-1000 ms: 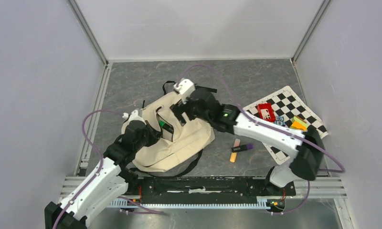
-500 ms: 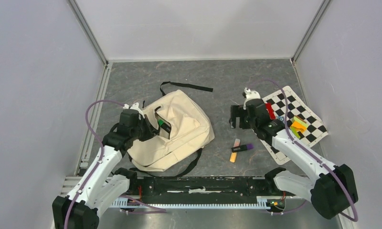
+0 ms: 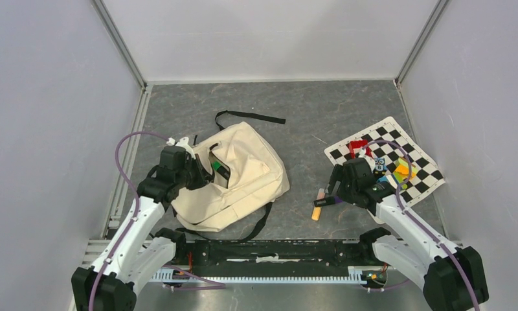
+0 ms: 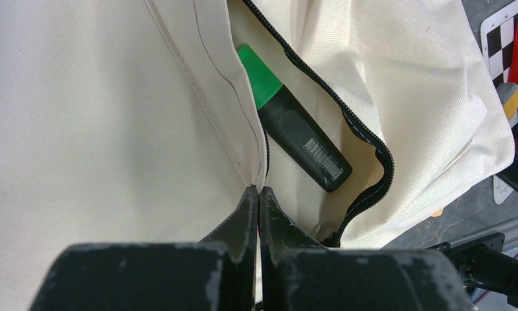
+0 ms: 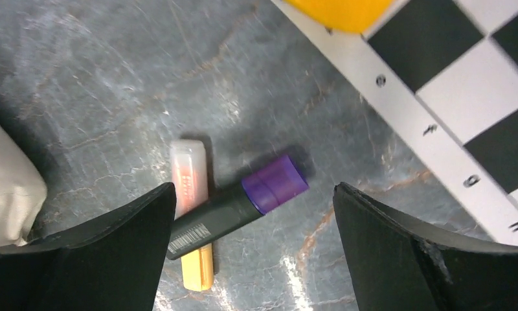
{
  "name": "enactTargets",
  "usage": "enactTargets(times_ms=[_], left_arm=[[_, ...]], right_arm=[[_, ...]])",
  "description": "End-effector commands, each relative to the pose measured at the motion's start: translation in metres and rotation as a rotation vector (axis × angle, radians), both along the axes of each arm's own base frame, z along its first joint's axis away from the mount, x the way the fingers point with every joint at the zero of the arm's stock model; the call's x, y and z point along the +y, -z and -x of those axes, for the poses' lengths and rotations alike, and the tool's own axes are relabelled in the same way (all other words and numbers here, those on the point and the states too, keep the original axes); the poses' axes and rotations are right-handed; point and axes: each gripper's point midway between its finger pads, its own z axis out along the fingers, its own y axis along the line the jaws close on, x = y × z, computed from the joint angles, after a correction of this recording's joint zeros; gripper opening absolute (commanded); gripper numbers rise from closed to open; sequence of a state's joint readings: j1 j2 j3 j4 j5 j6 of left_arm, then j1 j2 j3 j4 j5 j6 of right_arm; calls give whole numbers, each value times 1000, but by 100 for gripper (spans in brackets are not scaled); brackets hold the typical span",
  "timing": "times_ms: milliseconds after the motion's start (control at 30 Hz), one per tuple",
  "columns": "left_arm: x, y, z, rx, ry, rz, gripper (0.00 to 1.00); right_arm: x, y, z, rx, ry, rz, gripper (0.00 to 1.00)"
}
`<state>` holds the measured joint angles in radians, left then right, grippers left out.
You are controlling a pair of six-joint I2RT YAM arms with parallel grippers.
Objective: Pack the student bag
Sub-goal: Pick up the stationery from the center of the board.
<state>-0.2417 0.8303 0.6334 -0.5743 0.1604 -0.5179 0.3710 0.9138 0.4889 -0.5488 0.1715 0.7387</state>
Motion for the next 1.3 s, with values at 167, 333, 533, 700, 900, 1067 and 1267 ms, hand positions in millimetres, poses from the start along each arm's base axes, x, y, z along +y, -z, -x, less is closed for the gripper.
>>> enactTargets(times_ms=[167, 333, 533, 700, 900, 1067, 1267], left_arm=[[4, -21, -12, -94, 15, -22, 2], [4, -24, -12, -108, 12, -20, 2], [4, -25, -11, -114, 16, -17, 2], [4, -27, -11, -122, 16, -14, 2], [3, -26, -10, -119, 16, -12, 2], [4, -28, -11, -124, 11, -17, 2], [5, -30, -9, -132, 12, -14, 2]], right_arm=[[20, 30, 23, 101, 182, -223, 93], [25, 33, 17, 106, 169, -233, 91], [22, 32, 4, 70, 147, -187, 79], [13, 32, -10, 27, 101, -85, 68], [21, 37, -6, 25, -14, 3, 65], [22, 48, 3, 28, -41, 29, 50], [16, 51, 4, 22, -39, 63, 33]])
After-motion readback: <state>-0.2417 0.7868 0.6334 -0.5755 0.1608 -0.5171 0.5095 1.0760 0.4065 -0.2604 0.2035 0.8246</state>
